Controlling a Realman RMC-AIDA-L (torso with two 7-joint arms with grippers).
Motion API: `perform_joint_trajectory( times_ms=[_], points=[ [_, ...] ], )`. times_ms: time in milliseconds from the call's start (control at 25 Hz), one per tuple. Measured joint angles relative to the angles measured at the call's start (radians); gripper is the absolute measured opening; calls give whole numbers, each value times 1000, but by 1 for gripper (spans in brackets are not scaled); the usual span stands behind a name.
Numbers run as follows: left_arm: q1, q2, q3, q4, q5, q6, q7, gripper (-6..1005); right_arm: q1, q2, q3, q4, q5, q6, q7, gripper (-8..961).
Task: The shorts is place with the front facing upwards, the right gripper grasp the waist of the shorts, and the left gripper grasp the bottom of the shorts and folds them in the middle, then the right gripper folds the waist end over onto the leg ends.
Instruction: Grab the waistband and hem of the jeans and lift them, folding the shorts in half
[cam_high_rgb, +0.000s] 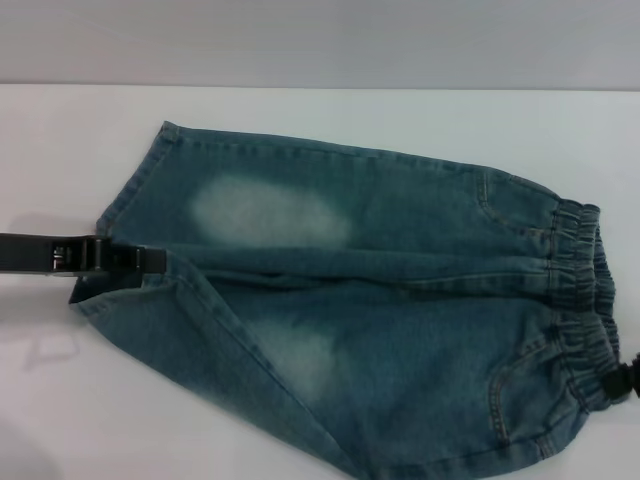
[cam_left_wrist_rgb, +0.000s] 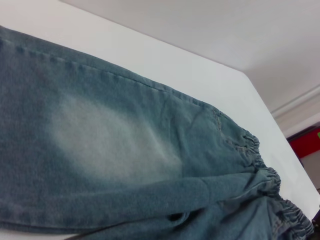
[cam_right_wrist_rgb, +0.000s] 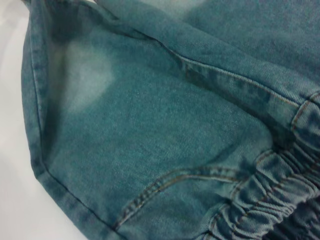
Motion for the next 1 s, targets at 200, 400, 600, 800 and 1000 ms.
perform_joint_trajectory(
  times_ms=[200, 400, 600, 800, 1000],
  points=[
    [-13, 2, -7, -26, -5, -2, -7, 40, -25, -8, 6, 1, 126, -49, -99, 0],
    [-33, 16, -11, -69, -52, 2, -10, 40, -59, -29, 11, 6, 263, -81, -150, 0],
    [-27, 17, -20, -71, -124, -53, -19, 40, -113, -45, 92, 22, 427, -68, -179, 1],
    [-26, 10, -44, -76, -176, -119, -22, 41, -141, -52, 189, 69, 497, -42, -220, 1],
    [-26, -1, -48, -78, -220, -171, -19, 41, -146, -44, 274, 114, 503, 14, -247, 0]
  ],
)
